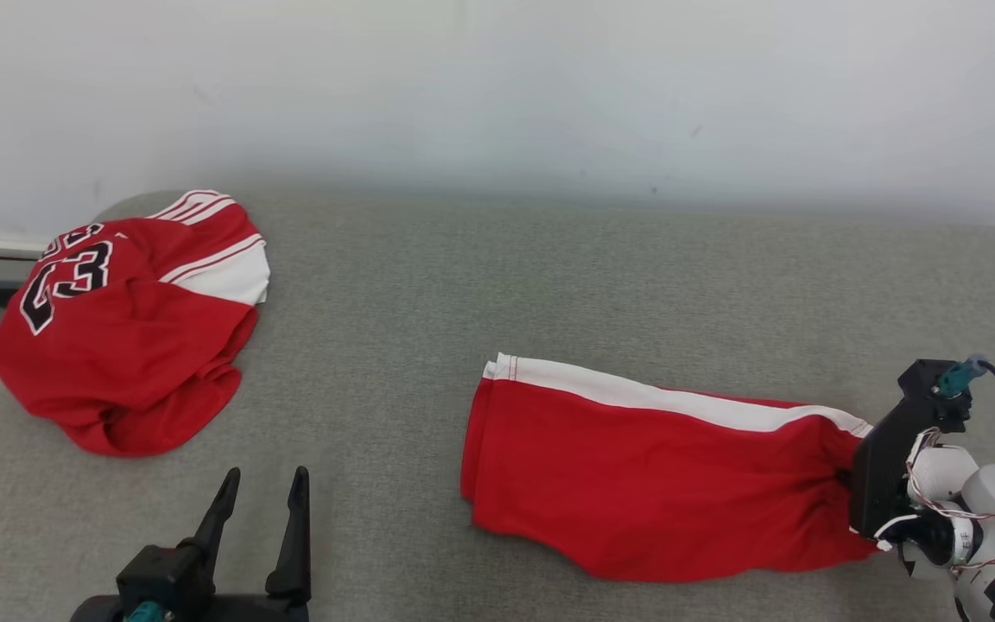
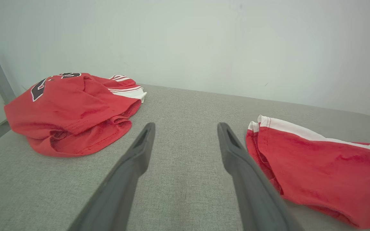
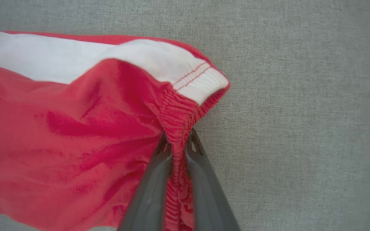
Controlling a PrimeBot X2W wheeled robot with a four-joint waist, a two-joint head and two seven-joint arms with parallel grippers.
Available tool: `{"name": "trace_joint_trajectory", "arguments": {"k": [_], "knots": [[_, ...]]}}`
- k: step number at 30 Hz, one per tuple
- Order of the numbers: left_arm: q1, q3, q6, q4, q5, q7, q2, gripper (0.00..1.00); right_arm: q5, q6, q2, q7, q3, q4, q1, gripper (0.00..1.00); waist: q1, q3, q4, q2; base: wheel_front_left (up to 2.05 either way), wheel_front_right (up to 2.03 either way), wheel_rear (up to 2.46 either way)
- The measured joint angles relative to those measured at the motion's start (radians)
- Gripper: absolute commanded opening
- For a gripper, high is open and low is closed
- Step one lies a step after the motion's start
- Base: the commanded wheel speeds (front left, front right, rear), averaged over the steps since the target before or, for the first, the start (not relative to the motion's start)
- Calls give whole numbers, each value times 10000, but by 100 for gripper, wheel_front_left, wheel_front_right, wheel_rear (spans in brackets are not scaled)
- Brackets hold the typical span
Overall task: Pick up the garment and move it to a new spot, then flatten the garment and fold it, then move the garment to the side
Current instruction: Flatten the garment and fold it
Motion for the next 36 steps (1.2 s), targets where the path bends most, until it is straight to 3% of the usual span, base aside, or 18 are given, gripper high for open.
{"name": "trace_joint_trajectory", "arguments": {"k": [3,10,17,22,36], "knots": [[2,-38,0,-35,0,44,-61,100,207,290,-23,17,-178,-109,0,0,0,-26,-176,0,0,0,0],[-1,-169,0,-58,0,190,-119,100,2065,1432,525,761,-890,-903,12,0,0,-119,-375,0,0,0,0],[3,-334,0,-27,0,359,-213,100,3158,1482,940,1662,-1181,-1446,57,0,0,-256,-339,0,0,0,0],[3,-383,0,-25,0,437,-385,100,3808,1400,1532,2015,-1384,-2029,73,0,0,-290,-144,-1,0,0,0],[-88,-677,-59,42,-2,581,-704,100,3400,-65,2286,1822,-1212,-2063,-484,0,0,30,568,0,0,0,0]]}}
